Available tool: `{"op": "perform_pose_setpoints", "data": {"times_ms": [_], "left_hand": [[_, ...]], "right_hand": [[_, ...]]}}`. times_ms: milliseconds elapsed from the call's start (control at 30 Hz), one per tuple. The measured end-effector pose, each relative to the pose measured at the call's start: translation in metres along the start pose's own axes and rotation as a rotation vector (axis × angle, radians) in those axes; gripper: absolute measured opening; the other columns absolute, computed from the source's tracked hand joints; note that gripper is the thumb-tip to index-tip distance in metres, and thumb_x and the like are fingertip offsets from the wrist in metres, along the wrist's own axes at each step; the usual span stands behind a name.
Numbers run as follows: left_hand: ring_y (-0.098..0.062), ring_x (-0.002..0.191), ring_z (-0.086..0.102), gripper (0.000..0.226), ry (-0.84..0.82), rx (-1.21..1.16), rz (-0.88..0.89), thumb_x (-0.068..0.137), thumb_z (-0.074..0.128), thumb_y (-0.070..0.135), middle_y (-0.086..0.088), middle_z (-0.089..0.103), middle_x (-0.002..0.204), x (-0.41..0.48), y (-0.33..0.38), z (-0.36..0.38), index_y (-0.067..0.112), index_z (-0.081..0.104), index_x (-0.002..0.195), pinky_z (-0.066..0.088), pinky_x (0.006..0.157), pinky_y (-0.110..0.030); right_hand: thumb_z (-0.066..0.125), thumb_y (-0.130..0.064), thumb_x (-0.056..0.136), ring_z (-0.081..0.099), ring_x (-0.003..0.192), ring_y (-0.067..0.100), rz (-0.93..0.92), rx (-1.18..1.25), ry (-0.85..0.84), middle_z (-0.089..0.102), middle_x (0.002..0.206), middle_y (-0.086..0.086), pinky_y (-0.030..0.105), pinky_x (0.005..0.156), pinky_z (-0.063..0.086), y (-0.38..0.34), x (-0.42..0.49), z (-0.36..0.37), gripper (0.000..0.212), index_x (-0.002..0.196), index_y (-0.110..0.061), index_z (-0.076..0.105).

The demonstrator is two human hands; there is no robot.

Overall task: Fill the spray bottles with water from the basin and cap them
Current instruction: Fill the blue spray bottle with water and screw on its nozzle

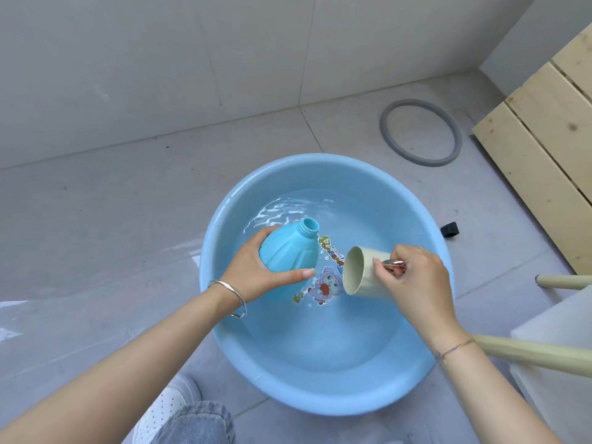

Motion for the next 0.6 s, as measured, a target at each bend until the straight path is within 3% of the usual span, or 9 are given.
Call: {"op": "perform_pose_setpoints", "data": {"times_ms": [133,267,433,600], "left_hand": [[0.008,0.085,0.061,0.074,0.008,0.008,-0.021,0.045,0.085,0.055,0.016,0.065,0.102,-0.001,-0.001,-0.001,0.039,0.053,0.110,0.046,0.067,-0.005],[0.008,0.085,0.061,0.082,0.019,-0.007,-0.027,0.045,0.088,0.056,0.017,0.064,0.103,-0.002,-0.001,-0.002,0.036,0.052,0.115,0.047,0.066,-0.006],[0.008,0.082,0.061,0.072,0.003,-0.017,-0.010,0.051,0.091,0.047,0.015,0.065,0.101,-0.002,0.001,-0.003,0.038,0.052,0.111,0.046,0.065,-0.006],[0.006,0.084,0.062,0.072,0.013,-0.028,-0.007,0.054,0.091,0.044,0.014,0.065,0.102,-0.002,0.000,-0.003,0.035,0.053,0.114,0.047,0.066,-0.007]], "right_hand": [[0.078,-0.008,0.069,0.032,0.054,0.022,-0.064,-0.047,-0.049,0.024,0.052,-0.013,0.030,0.060,0.026,0.002,-0.004,0.012,0.050,0.057,-0.020,0.030],[0.079,-0.009,0.069,0.031,0.054,0.021,-0.077,-0.082,-0.090,0.029,0.052,-0.009,0.029,0.061,0.026,0.003,-0.004,0.021,0.053,0.057,-0.021,0.029],[0.079,-0.009,0.071,0.031,0.055,0.020,-0.076,-0.061,-0.115,0.020,0.051,-0.014,0.029,0.062,0.024,0.001,-0.007,0.028,0.057,0.057,-0.023,0.025],[0.073,-0.013,0.079,0.029,0.052,0.014,0.195,0.200,-0.011,0.028,0.050,-0.007,0.027,0.052,0.023,0.011,-0.007,0.020,0.053,0.054,-0.021,0.027]]}}
Point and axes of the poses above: each hand's wrist, its own x-axis towards the middle knuckle, its own z-axis out of the palm, y = z × x, the point moved 2 cm from there along x, towards the middle knuckle
